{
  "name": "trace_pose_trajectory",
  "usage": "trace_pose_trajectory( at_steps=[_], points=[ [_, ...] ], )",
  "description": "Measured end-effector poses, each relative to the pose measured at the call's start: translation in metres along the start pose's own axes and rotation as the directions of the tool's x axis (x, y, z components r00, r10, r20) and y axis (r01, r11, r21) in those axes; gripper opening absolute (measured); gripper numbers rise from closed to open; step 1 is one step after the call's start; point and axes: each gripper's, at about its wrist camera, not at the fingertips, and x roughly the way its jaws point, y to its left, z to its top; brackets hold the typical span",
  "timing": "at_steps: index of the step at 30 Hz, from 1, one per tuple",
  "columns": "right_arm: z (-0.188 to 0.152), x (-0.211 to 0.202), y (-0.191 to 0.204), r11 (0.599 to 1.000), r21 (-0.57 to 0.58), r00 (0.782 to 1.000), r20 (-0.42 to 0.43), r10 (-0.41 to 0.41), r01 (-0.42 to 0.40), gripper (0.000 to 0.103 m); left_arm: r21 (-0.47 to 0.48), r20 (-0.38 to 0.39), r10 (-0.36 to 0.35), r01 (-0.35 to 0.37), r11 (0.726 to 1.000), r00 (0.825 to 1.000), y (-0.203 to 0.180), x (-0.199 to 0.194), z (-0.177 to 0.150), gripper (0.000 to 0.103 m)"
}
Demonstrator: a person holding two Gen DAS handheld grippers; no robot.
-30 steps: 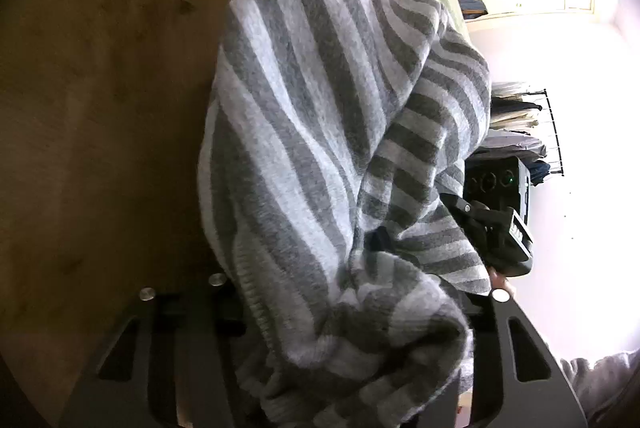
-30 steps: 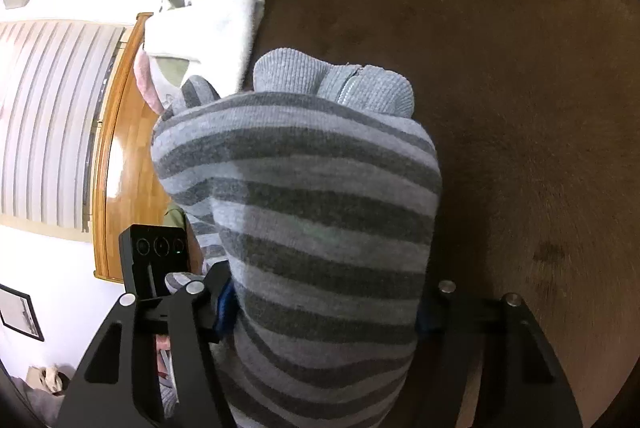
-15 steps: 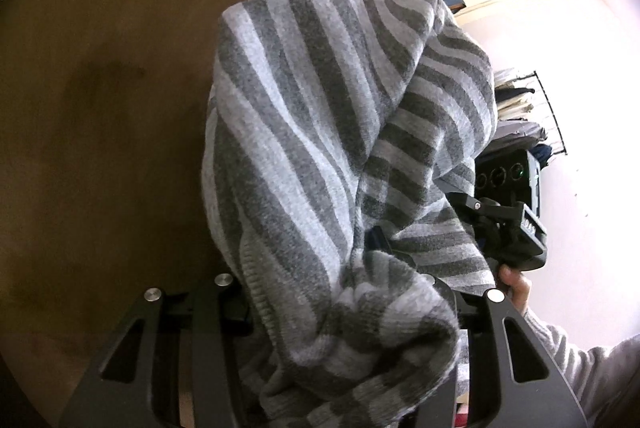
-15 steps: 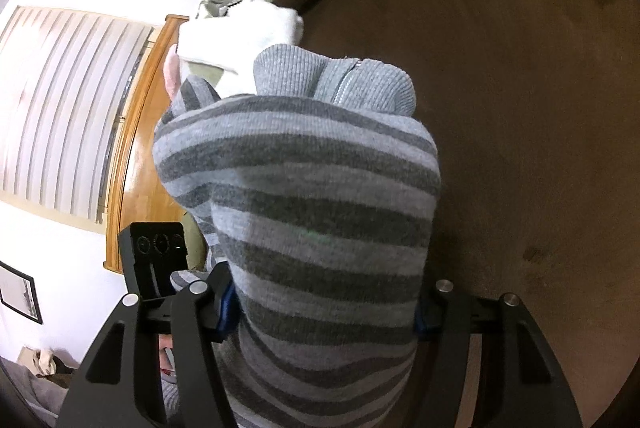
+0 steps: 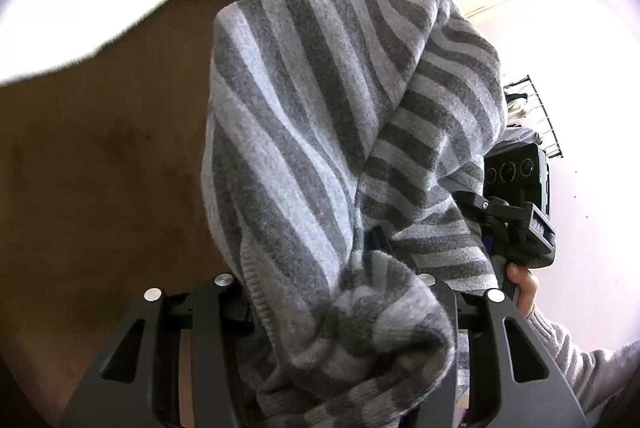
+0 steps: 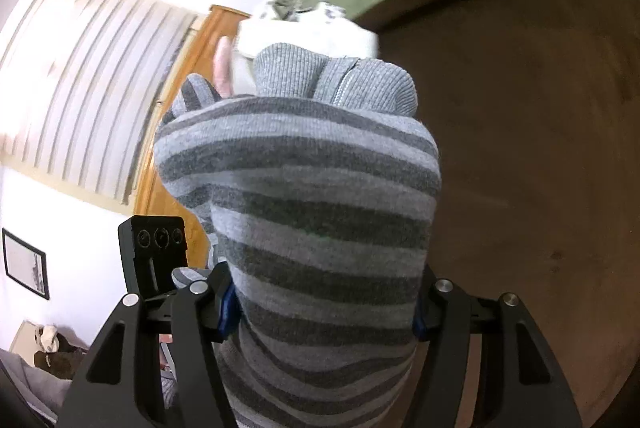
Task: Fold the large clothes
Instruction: 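Carry the hoodie with both grippers toward the green cloth beside the phone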
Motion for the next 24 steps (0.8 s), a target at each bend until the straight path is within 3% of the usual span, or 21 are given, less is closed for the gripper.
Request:
trace_pose_trajectory(
  at_steps=[6, 12, 20, 24],
  points=[
    [-0.01, -0.023, 0.073, 0.999, -0.012, 0.999, 0.026, 0.032, -0.032, 0.062, 0.033, 0.01, 0.022, -0.022, 0.999, 1.0, -0.032, -0.072, 0.002, 0.047],
    [-0.011, -0.035, 0.134, 0.997, -0.067, 0.999, 0.0, 0.04, -0.04, 0.062, 0.048, 0.038, 0.053, -0.054, 0.997, 0.998, -0.065, -0.127, -0.005, 0.047],
    [-0.017, -0.044, 0.162, 0.992, -0.117, 0.999, -0.031, 0.036, -0.039, 0.062, -0.003, 0.073, 0.052, -0.052, 0.999, 0.996, -0.079, -0.144, -0.029, 0.048],
    [-0.014, -0.041, 0.166, 0.99, -0.133, 0.998, -0.049, 0.048, -0.054, 0.062, 0.002, 0.088, 0.068, -0.068, 0.998, 0.994, -0.086, -0.146, -0.024, 0.048]
  ],
)
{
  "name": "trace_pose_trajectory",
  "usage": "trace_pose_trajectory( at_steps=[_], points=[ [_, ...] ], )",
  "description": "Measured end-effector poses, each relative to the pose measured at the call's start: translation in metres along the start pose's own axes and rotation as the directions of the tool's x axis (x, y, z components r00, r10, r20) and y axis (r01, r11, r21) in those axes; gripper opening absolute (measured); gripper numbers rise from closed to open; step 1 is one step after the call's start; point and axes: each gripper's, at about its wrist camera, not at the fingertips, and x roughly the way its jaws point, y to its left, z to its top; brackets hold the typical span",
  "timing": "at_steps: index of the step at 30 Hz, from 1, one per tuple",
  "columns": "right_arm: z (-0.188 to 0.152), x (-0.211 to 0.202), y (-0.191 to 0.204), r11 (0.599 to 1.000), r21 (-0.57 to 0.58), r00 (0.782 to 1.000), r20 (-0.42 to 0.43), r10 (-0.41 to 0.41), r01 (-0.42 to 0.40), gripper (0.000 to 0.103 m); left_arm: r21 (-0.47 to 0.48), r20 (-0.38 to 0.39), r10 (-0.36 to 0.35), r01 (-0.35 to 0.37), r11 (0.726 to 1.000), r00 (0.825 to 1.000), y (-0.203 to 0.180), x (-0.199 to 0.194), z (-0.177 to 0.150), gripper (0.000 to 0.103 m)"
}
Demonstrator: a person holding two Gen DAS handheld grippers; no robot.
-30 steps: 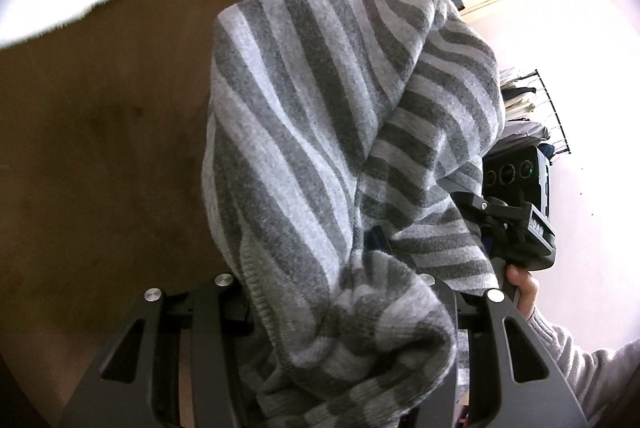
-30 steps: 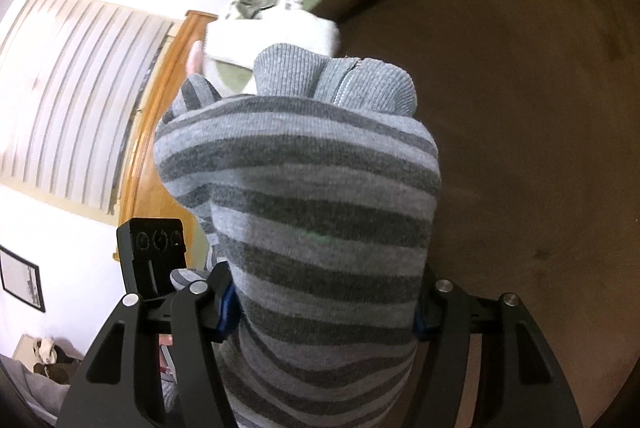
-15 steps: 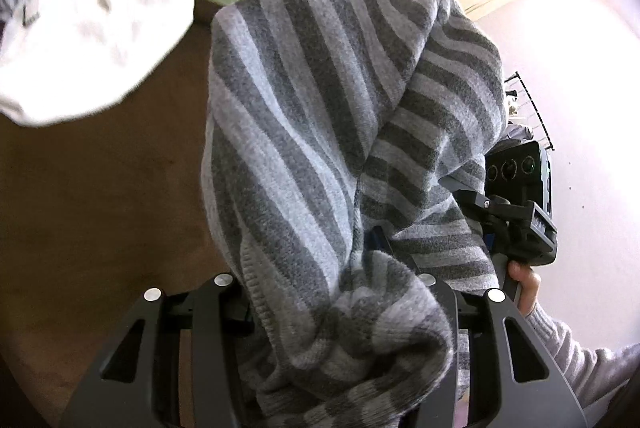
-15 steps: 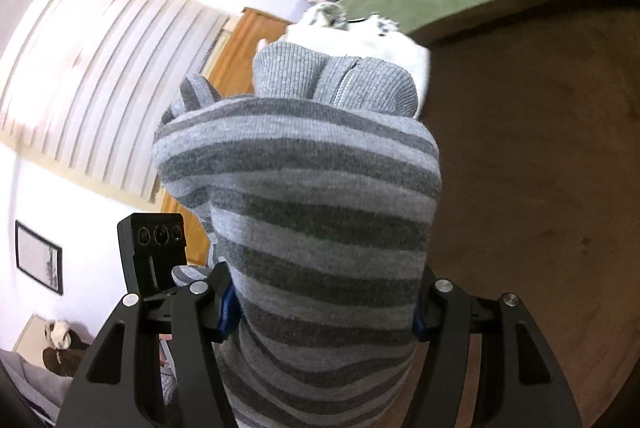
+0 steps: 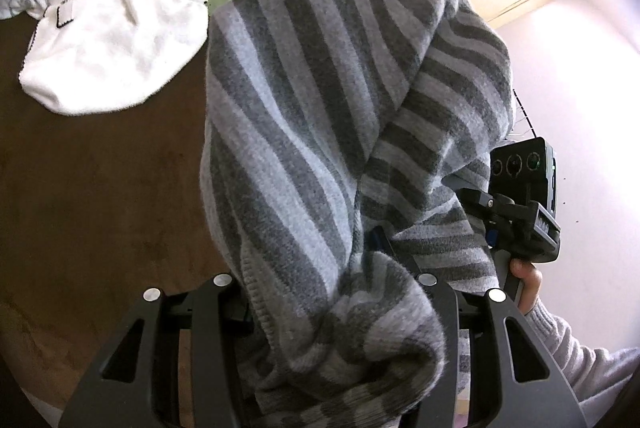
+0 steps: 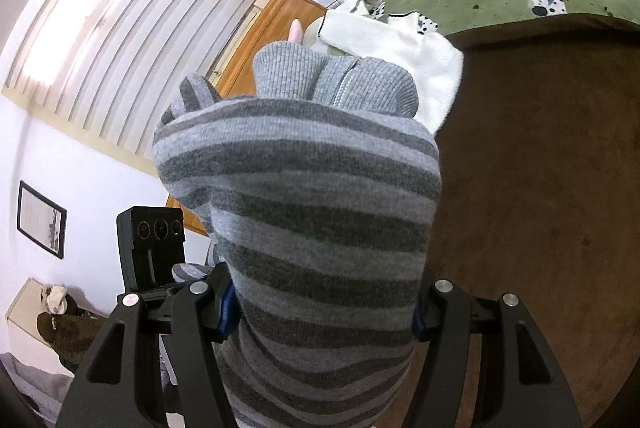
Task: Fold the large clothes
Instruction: 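Carry the hoodie with both grippers toward the green cloth beside the phone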
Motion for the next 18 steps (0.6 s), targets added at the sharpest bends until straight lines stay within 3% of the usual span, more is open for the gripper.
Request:
trace_pose_trajectory(
  at_steps=[8, 18],
  points=[
    [0.024, 0.044, 0.03, 0.995, -0.086, 0.997, -0.072, 0.037, -0.043, 0.062, -0.046, 0.086, 0.032, -0.028, 0.999, 0.996, 0.012, -0.042, -0.007, 0.048],
    [0.03, 0.172, 0.101, 0.987, -0.134, 0.984, -0.164, 0.07, -0.092, 0.062, -0.118, 0.168, 0.093, -0.074, 0.99, 0.981, 0.107, -0.121, -0.006, 0.049]
  ],
)
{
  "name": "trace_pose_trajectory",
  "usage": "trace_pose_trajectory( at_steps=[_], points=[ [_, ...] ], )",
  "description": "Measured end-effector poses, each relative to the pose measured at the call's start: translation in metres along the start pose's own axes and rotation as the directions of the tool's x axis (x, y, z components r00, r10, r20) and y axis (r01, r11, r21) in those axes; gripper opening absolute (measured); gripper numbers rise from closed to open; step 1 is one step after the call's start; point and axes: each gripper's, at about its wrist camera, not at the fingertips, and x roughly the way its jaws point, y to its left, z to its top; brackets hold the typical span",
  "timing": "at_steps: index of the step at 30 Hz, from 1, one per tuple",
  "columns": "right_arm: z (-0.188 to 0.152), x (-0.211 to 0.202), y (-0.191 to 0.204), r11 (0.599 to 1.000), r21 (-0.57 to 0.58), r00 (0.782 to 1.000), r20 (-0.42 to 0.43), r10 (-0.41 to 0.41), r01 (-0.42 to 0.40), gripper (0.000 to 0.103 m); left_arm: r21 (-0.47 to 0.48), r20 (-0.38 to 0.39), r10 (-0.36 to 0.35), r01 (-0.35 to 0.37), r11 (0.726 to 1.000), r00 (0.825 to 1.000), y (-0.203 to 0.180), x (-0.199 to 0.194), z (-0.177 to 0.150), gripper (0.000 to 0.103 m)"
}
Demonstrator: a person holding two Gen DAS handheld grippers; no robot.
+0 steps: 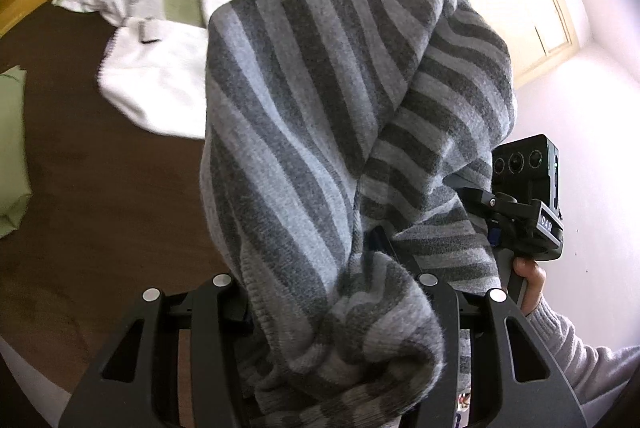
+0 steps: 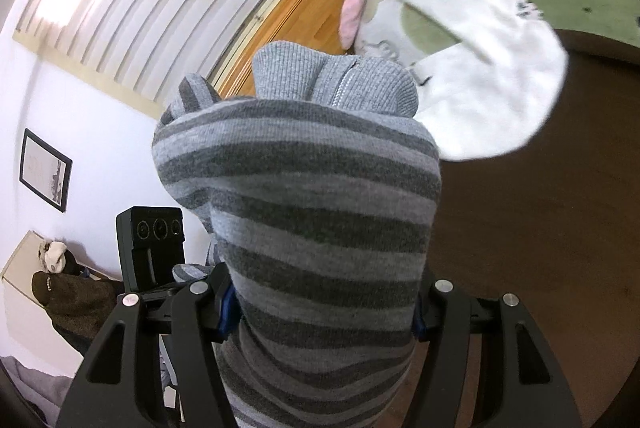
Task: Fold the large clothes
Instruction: 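Carry the hoodie with both grippers toward the green cloth beside the phone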
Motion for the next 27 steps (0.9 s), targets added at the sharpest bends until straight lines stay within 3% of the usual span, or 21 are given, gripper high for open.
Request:
trace_pose_trajectory(
  at_steps=[4, 12, 20, 27],
  points=[
    [0.012, 0.07, 0.024, 1.0, 0.006, 0.999, -0.032, 0.026, -0.026, 0.062, -0.024, 0.006, 0.022, -0.022, 0.999, 1.0, 0.06, -0.035, 0.02, 0.049],
    [0.049, 0.263, 0.075, 0.995, -0.022, 0.98, -0.174, 0.092, -0.097, 0.062, -0.126, 0.058, 0.132, -0.124, 0.984, 0.99, 0.2, -0.107, 0.055, 0.05],
    [0.072, 0.435, 0.121, 0.986, -0.073, 0.924, -0.364, 0.116, -0.152, 0.062, -0.309, 0.125, 0.23, -0.183, 0.933, 0.965, 0.334, -0.167, 0.058, 0.05],
    [0.087, 0.533, 0.105, 0.985, -0.043, 0.887, -0.443, 0.13, -0.165, 0.062, -0.366, 0.109, 0.289, -0.232, 0.901, 0.951, 0.413, -0.173, 0.066, 0.05]
  ],
)
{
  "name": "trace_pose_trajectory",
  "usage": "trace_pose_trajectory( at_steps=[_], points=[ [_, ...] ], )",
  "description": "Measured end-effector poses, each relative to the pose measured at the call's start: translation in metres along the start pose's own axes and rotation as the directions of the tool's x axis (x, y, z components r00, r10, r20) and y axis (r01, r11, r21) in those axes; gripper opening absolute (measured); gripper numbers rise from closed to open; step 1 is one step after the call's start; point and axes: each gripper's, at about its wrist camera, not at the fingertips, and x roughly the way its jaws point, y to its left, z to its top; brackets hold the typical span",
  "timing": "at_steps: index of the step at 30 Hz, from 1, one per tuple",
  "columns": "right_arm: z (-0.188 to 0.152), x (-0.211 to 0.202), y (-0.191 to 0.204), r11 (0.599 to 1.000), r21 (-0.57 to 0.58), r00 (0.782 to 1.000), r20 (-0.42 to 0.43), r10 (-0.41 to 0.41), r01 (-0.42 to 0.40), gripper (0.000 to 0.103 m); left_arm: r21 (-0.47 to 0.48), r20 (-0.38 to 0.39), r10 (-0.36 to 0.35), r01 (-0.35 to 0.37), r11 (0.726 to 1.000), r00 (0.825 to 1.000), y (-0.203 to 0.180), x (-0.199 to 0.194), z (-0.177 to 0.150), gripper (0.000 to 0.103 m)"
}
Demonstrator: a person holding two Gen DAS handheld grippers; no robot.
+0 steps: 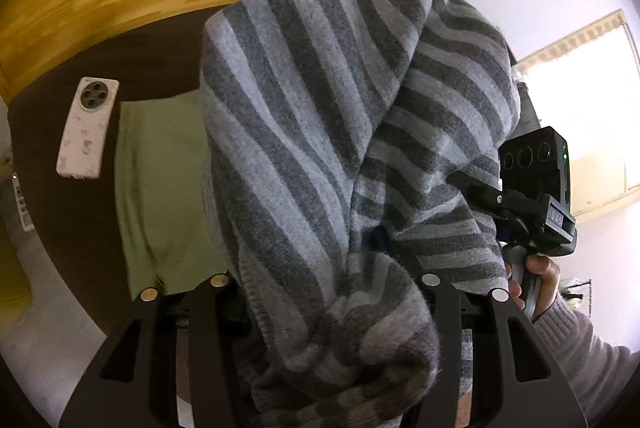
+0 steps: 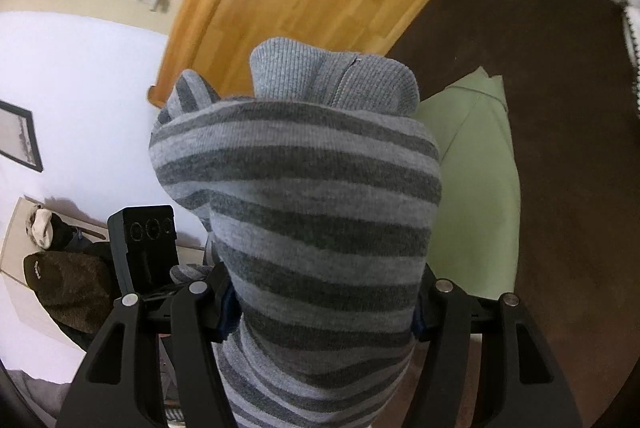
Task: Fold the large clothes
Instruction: 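Carry the hoodie with both grippers toward the green cloth beside the phone, then lower the hoodie onto the green cloth and open both grippers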
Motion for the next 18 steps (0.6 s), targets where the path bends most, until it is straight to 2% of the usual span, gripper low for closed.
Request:
trace_pose_trajectory(
  at_steps=[5, 11, 14, 18],
  points=[
    [0.027, 0.051, -0.043, 0.999, 0.03, 0.999, -0.042, -0.013, 0.014, 0.062, -0.035, -0.019, 0.028, -0.029, 0.999, 0.999, 0.05, 0.042, 0.027, 0.051],
    [0.022, 0.105, -0.108, 0.995, 0.073, 0.992, -0.106, -0.063, 0.071, 0.065, -0.083, -0.068, 0.08, -0.085, 0.993, 0.994, 0.102, 0.095, 0.021, 0.051],
    [0.019, 0.114, -0.121, 0.994, 0.083, 0.994, -0.088, -0.068, 0.075, 0.069, -0.113, -0.073, 0.071, -0.079, 0.991, 0.995, 0.122, 0.112, 0.012, 0.053],
    [0.017, 0.12, -0.131, 0.993, 0.086, 0.994, -0.068, -0.08, 0.086, 0.075, -0.117, -0.05, 0.055, -0.06, 0.991, 0.997, 0.126, 0.111, 0.005, 0.057]
  ],
)
